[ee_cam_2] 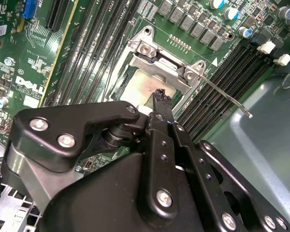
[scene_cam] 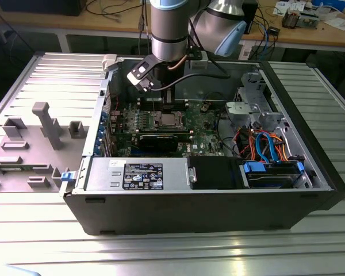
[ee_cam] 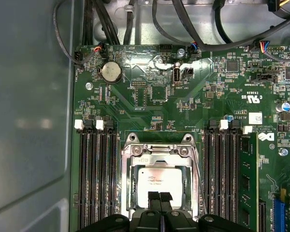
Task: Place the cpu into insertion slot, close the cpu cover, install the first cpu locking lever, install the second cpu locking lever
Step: 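Close the cpu cover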
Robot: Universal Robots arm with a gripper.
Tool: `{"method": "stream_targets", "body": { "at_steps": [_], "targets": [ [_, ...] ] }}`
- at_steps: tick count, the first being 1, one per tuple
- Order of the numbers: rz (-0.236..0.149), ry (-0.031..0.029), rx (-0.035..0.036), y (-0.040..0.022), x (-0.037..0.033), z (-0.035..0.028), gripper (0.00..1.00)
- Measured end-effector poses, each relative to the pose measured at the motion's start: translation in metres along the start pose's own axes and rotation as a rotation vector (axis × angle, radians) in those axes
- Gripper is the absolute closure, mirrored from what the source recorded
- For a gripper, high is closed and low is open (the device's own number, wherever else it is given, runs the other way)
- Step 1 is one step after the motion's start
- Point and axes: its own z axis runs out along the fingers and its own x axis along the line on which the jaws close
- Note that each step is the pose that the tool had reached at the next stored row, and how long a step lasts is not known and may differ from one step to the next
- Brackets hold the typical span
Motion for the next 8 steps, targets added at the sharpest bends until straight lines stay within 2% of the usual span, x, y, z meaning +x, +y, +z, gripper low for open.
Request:
{"method": "stream_targets", "body": {
  "at_steps": [5,8],
  "targets": [
    [-0.001,0.0008,-0.0001,-0.0025,0.0,0.0022,0.89],
    [-0.006,0.0024,0.0001,-0.0069,-0.0002,0.0061,0.89]
  ]
}}
